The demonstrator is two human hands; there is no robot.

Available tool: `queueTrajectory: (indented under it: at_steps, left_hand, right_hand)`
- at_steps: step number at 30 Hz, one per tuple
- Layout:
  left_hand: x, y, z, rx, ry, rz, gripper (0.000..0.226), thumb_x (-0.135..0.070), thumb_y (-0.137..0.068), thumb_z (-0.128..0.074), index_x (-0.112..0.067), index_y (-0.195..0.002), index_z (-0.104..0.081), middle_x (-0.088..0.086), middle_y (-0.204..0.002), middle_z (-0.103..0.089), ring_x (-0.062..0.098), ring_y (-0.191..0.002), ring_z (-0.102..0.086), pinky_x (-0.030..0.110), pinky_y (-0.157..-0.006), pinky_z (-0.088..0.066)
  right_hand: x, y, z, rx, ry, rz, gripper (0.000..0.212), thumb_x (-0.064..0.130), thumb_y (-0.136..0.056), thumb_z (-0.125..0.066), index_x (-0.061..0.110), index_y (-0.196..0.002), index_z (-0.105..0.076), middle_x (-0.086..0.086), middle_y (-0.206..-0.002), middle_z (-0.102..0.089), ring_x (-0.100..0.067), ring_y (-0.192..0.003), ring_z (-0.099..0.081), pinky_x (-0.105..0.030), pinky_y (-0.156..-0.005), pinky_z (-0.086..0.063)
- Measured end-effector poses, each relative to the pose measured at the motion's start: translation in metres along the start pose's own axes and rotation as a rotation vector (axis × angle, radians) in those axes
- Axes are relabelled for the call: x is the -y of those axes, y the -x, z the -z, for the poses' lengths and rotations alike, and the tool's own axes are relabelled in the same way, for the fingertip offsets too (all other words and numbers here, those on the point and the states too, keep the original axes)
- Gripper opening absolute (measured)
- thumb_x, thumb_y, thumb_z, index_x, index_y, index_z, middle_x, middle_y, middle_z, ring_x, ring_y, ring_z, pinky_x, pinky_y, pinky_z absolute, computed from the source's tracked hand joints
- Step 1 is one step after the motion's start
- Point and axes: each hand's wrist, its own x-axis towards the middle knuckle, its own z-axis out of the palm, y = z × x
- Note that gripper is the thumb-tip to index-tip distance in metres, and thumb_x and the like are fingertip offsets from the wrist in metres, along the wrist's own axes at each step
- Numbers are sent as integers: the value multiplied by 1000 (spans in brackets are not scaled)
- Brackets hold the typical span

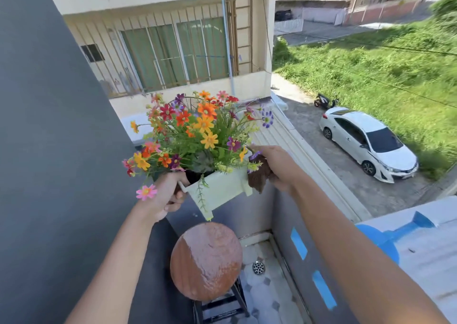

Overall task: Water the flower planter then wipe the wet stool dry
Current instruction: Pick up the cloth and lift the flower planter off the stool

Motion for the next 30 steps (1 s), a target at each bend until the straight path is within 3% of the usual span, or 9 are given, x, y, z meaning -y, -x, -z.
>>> queueTrajectory:
  at_steps: [3,6,10,14,17,20,23,27,30]
  left_hand:
    - [-3,-2,3,31,14,-10,30,-3,-84,-45,-16,-58,-36,-2,-40,-29,7,-30,-17,9,-36,-10]
    - [-5,-4,6,50,-8,-13,34,-3,-83,-47,-17,-53,-36,-2,-40,-26,8,-31,-14,9,-37,-10]
    - [-4,-6,7,48,-54,-12,35,-7,-85,-48,-18,-55,-34,-3,-42,-25,9,-34,-14,11,-37,-9]
    - [-2,-5,-1,-26,-8,-61,28,-18,-91,-54,-17,-64,-45,-4,-48,-20,10,-38,-13,14,-38,-8]
    - [1,-9,-6,-94,42,-156,28,-33,-93,-53,-18,-70,-48,-3,-50,-20,13,-41,-13,16,-39,-10]
    - [7,-12,-6,-325,28,-227,27,-38,-90,-51,-14,-77,-56,8,-53,-41,24,-46,-34,22,-39,-27]
    - [31,-12,-15,-571,-196,-256,23,-31,-91,-51,-13,-85,-64,23,-86,-67,42,-86,-62,39,-65,-42]
    - [61,-10,-52,-292,-308,-164,48,-42,-90,-48,2,-82,-67,35,-90,-64,45,-86,-64,42,-67,-46]
    - [46,-7,-73,-197,-166,-82,52,-44,-100,-42,-7,-67,-58,15,-65,-59,28,-61,-55,26,-55,-38]
  right_hand:
    - [3,-2,-1,7,-18,-83,22,16,-96,-60,7,-77,-62,-5,-48,-58,-16,-37,-55,-15,-39,-39]
    - [3,-1,-3,23,158,-109,29,33,-74,-73,15,-77,-51,-12,-73,-35,-29,-64,-32,-38,-59,-30]
    - [2,6,-2,17,264,-119,48,9,-92,-57,16,-44,-58,-2,-54,-37,-20,-56,-33,-33,-57,-30]
    - [-8,7,-7,-112,299,-58,27,5,-91,-51,19,-68,-51,-5,-71,-50,-18,-58,-51,-37,-68,-51]
    - [-20,8,-9,-161,256,-43,30,5,-94,-51,10,-64,-48,-11,-60,-51,-20,-38,-55,-30,-45,-48]
    - [-26,10,-17,-209,149,-30,15,12,-88,-57,4,-75,-57,-24,-59,-50,-35,-40,-55,-25,-36,-36]
    - [-30,12,-25,-314,122,21,25,14,-83,-55,3,-61,-51,-28,-55,-55,-39,-40,-59,-22,-35,-37]
    - [-39,7,-36,-392,193,76,29,20,-70,-56,-5,-57,-54,-34,-54,-61,-41,-36,-58,-38,-31,-45]
    - [-50,-2,-41,-414,266,131,43,32,-59,-58,-10,-62,-50,-34,-58,-61,-52,-52,-60,-58,-42,-50]
